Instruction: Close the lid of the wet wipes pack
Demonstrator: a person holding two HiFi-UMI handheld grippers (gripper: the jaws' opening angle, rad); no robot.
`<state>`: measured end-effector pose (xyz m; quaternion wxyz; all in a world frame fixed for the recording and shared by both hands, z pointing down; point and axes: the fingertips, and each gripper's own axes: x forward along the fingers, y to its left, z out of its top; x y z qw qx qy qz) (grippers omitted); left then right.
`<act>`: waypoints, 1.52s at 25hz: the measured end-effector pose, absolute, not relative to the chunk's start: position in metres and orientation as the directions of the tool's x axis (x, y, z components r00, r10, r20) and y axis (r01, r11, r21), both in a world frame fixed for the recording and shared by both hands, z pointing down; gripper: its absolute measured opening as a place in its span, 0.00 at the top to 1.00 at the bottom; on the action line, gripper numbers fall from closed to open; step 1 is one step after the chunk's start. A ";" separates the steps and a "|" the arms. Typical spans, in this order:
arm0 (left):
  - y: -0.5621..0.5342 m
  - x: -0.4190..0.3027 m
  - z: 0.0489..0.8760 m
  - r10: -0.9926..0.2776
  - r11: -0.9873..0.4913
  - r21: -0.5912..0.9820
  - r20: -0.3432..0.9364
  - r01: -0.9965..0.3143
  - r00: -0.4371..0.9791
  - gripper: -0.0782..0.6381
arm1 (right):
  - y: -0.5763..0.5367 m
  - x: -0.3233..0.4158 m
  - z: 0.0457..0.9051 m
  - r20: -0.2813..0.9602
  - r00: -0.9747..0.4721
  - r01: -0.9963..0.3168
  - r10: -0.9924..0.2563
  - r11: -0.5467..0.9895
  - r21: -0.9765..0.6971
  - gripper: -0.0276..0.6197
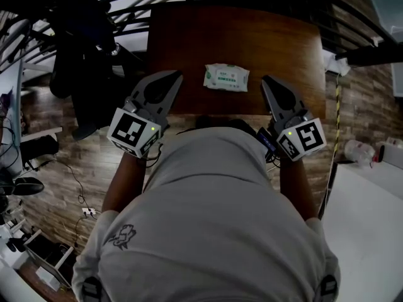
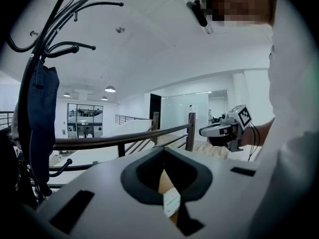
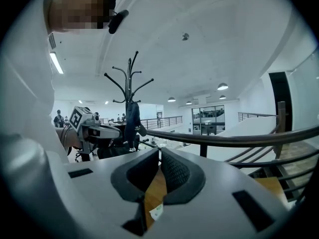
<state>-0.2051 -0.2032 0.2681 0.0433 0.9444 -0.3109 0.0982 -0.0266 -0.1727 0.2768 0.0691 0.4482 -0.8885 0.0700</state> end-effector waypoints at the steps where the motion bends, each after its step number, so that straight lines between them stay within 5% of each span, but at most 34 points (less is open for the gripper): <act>1: -0.201 -0.203 0.268 -0.577 -0.804 0.022 0.213 -0.595 0.788 0.87 | -0.170 -0.025 0.276 0.182 -0.592 -0.804 -0.785 0.591 -0.065 0.90; 23: -0.055 -0.071 0.285 -0.594 -0.781 0.049 0.252 -0.623 0.764 0.87 | -0.014 0.088 0.292 0.192 -0.663 -0.747 -0.723 0.657 -0.106 0.90; 38: 0.059 -0.051 0.288 -0.608 -0.760 0.055 0.289 -0.647 0.739 0.87 | 0.093 0.109 0.300 0.182 -0.707 -0.706 -0.683 0.697 -0.124 0.90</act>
